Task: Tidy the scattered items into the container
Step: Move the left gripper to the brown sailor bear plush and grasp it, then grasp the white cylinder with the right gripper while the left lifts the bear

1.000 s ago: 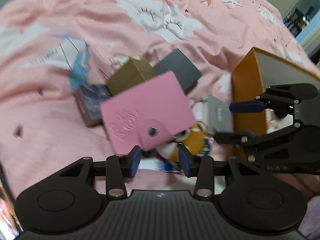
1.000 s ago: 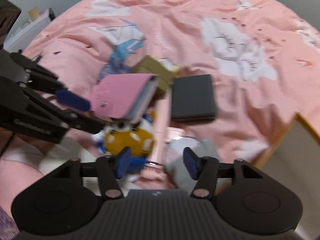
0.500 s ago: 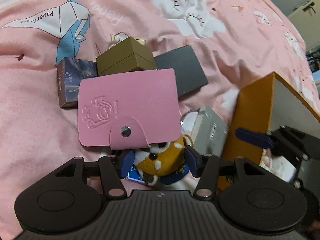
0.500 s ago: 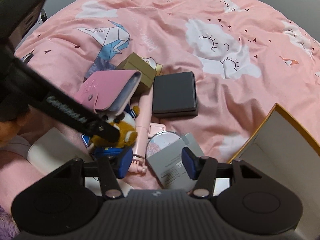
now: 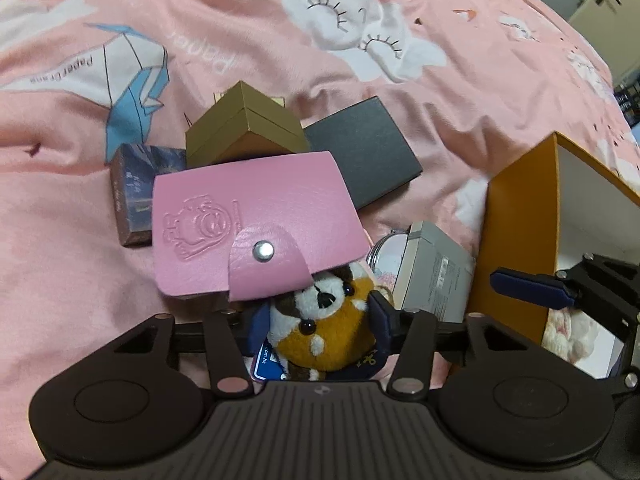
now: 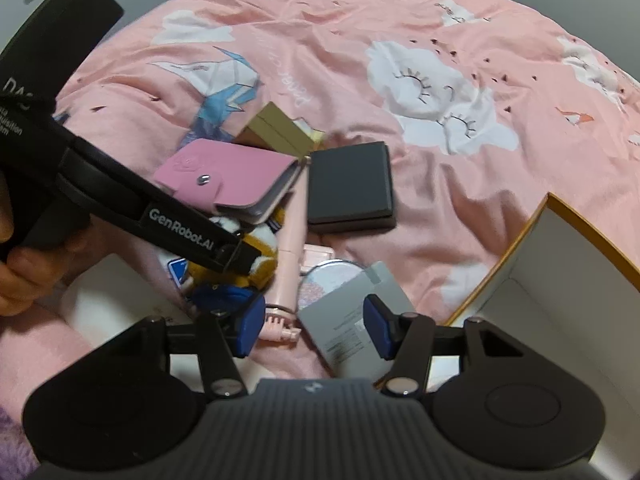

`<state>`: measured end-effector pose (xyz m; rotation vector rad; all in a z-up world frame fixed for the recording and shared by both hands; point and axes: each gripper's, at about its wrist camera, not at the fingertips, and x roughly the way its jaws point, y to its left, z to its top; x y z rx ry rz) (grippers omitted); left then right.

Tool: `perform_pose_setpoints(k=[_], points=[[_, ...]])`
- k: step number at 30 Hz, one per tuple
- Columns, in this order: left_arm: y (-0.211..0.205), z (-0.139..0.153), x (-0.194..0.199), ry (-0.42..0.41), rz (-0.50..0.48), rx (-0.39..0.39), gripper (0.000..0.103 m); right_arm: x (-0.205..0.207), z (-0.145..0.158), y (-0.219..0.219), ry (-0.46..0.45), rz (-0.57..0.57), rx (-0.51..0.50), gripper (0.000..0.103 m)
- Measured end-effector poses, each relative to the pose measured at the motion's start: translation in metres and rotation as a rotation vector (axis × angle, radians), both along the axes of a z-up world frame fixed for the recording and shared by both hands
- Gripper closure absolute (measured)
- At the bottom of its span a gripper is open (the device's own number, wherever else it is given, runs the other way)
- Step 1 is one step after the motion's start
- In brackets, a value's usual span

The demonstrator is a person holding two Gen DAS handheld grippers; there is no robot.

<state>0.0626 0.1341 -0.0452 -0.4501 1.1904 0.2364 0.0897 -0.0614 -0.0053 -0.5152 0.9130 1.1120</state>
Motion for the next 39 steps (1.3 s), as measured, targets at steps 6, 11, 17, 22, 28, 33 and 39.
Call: perform_pose_setpoints(k=[6,11,17,22,28,33,39], points=[[0.000,0.021,-0.018,-0.029,-0.043,0.031,0.047,-0.020,0.002,-0.005,0.056,0.114,0.005,0.057],[0.001,0.038,-0.031,-0.055,-0.063,0.036,0.048,-0.044,0.003,-0.008,0.116,0.243,0.004,0.058],[0.000,0.051,-0.044,-0.075,-0.064,0.057,0.048,-0.064,-0.006,-0.004,0.111,0.327,-0.039,0.057],[-0.004,0.056,-0.048,-0.089,-0.076,0.054,0.048,-0.072,-0.016,0.003,0.083,0.342,-0.072,0.045],[-0.016,0.060,-0.049,-0.113,-0.106,0.089,0.048,-0.073,-0.026,0.013,0.052,0.328,-0.070,0.042],[-0.015,0.071,-0.052,-0.164,-0.106,0.100,0.048,-0.071,-0.017,0.006,0.030,0.286,-0.041,0.052],[-0.012,0.094,-0.059,-0.259,-0.101,0.117,0.048,-0.059,-0.014,0.008,0.043,0.186,-0.033,0.057]])
